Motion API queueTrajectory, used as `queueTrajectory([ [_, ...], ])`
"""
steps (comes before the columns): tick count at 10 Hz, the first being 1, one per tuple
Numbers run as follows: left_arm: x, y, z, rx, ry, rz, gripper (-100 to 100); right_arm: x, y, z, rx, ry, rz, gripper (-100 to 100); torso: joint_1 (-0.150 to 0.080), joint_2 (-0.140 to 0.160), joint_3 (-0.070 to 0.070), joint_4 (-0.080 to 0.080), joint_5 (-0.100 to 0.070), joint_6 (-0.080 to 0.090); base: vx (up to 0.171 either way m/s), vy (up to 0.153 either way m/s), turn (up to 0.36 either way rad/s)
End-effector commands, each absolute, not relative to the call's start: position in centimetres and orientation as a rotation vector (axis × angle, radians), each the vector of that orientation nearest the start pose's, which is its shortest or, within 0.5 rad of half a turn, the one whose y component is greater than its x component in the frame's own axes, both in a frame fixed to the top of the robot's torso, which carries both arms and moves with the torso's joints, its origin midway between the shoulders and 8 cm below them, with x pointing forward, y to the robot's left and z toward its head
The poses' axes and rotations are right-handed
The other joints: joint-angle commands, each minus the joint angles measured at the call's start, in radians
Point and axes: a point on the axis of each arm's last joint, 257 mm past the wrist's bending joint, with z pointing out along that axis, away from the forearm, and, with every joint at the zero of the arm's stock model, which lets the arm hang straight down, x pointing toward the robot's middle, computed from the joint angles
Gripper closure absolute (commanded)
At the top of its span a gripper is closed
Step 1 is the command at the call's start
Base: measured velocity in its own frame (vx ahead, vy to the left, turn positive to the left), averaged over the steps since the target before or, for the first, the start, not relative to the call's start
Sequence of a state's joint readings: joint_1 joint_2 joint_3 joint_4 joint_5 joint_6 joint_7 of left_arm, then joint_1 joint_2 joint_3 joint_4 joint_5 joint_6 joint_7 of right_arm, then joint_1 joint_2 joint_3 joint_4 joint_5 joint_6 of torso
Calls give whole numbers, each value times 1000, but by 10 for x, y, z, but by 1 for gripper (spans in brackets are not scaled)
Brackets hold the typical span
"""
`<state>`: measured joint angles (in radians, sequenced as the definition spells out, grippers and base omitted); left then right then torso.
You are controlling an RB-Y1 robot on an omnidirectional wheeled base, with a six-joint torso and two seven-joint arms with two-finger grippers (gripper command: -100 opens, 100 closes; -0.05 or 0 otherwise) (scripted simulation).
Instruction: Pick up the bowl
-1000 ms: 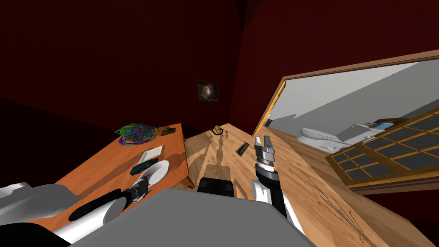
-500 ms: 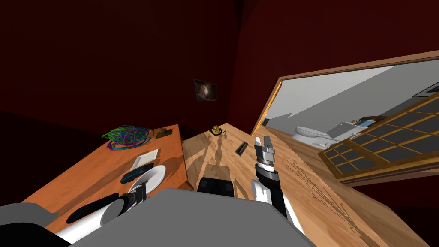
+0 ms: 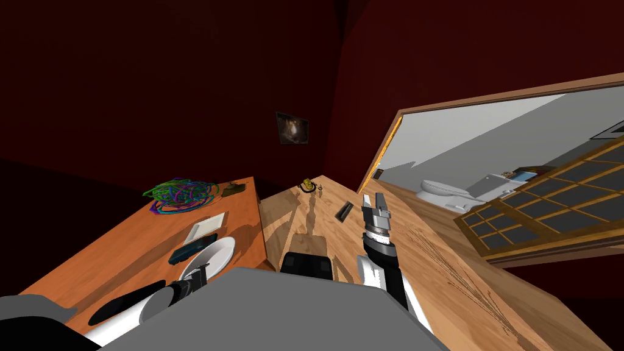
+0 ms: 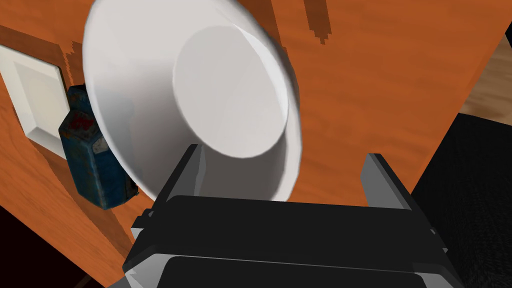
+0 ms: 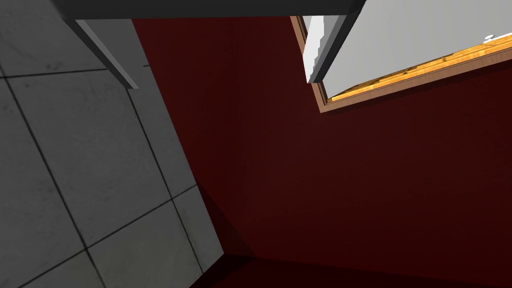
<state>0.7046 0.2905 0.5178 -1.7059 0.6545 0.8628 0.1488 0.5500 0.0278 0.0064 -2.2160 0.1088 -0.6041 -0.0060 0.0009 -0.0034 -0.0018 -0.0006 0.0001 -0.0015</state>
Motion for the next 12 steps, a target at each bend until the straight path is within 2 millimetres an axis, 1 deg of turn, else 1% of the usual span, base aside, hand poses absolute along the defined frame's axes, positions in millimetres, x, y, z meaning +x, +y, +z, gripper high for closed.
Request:
queueTrajectory([
  [1, 91, 532, -465, -2590, 969, -317, -100, 337, -270, -1, 612, 663, 1234, 0, 0, 0, 0, 0, 0, 0, 78, 19, 84],
  [2, 86, 531, -468, -2604, 954, -329, -100, 337, -270, -1, 612, 663, 1234, 0, 0, -1, -1, 0, 0, 1, 79, 6, 150],
  [4, 86, 531, -468, -2583, 1001, -320, -100, 337, -270, -1, 612, 663, 1234, 0, -1, -2, -2, -1, 0, 1, 71, 3, 32],
  [5, 81, 529, -470, -2593, 995, -331, -100, 337, -270, -1, 612, 662, 1235, 0, -1, -1, -1, 0, 0, 1, 78, 6, 137],
  [6, 81, 529, -470, -2578, 1028, -325, -100, 337, -270, -1, 612, 663, 1234, 0, -1, -2, -1, 0, 0, 0, 72, -2, 107],
  [7, 76, 527, -472, -2593, 1009, -340, -100, 337, -270, -1, 612, 663, 1235, 0, -1, -2, -1, 0, 0, 1, 99, 21, 144],
  [9, 76, 527, -472, -2567, 1063, -329, -100, 337, -270, -1, 612, 663, 1234, 0, 0, -3, -2, -1, 0, 1, 60, 6, 38],
  [10, 71, 525, -475, -2577, 1053, -344, -100, 337, -270, -1, 612, 662, 1235, 0, -1, 0, 0, 0, 0, 1, 64, 20, 143],
  [11, 71, 525, -475, -2561, 1086, -337, -100, 337, -270, -1, 612, 663, 1234, 0, 0, -1, -1, 0, 0, 0, 69, 9, 106],
  [12, 66, 523, -477, -2575, 1067, -354, -100, 337, -270, -1, 612, 663, 1235, 0, 0, -1, -1, 0, 0, 1, 83, -7, 152],
])
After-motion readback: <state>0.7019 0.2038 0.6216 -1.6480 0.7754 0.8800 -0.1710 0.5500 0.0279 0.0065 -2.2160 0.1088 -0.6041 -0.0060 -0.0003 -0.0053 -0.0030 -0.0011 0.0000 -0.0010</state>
